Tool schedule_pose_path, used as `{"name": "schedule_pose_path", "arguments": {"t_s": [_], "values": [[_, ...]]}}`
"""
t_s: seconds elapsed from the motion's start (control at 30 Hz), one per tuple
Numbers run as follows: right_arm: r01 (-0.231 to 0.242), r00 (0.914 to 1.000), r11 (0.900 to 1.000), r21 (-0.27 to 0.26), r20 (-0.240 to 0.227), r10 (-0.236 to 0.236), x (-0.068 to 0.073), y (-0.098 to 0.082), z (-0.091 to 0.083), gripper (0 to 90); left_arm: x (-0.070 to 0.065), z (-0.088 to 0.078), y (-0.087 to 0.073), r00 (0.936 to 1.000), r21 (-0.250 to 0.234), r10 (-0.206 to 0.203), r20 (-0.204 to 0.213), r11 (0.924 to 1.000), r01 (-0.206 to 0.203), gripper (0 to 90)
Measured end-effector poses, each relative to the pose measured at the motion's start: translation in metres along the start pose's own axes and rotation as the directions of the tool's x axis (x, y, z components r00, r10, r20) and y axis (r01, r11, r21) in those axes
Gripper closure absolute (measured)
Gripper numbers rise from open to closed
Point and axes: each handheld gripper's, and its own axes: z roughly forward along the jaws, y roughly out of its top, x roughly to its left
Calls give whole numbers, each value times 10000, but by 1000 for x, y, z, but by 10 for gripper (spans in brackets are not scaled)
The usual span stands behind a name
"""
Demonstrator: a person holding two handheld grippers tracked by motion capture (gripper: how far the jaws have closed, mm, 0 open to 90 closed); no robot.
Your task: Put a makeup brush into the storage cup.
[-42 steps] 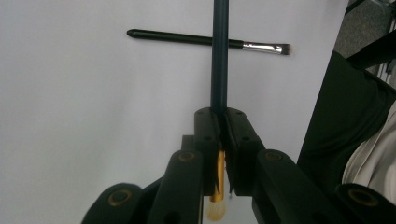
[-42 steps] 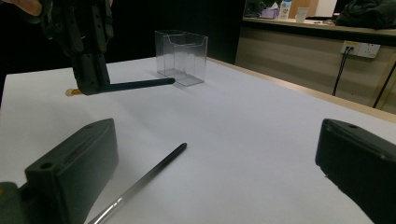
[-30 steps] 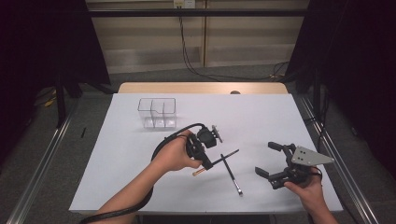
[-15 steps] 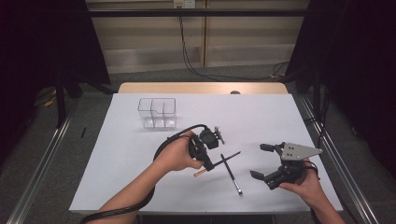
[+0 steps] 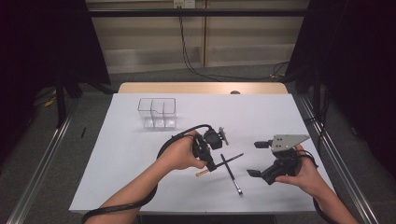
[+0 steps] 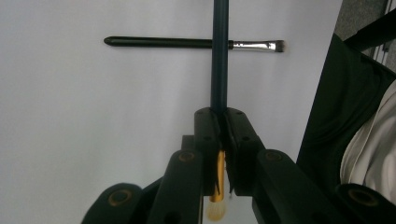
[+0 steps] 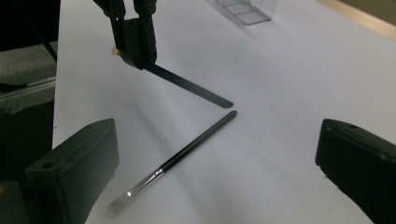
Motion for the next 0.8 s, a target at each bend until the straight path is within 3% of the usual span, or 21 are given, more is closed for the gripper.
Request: {"name": "schedule_pose_path", "arguments": {"t_s": [0.13, 0.43, 0.5, 0.53, 0.8], "values": [[196, 9997, 9966, 796, -178, -183, 0, 9, 9, 0, 0, 0, 3, 10000, 117, 78, 9, 9999, -78, 844], [695, 9974, 9812, 1803, -329, -646, -1, 27, 16, 15, 0, 0, 6, 9998, 178, 179, 25, 9997, -179, 844], [952, 9953, 9688, 2290, -366, -892, -2, 33, 18, 33, 0, 1, 6, 9998, 117, 176, 35, 9998, -176, 844], [952, 9953, 9688, 2290, -366, -892, -2, 33, 18, 33, 0, 1, 7, 9997, 212, 259, 38, 9994, -260, 844], [1622, 9863, 9301, 3296, -840, -1423, -2, 43, 24, 138, 0, 2, 8, 9995, 326, 325, 65, 9989, -327, 843]]}}
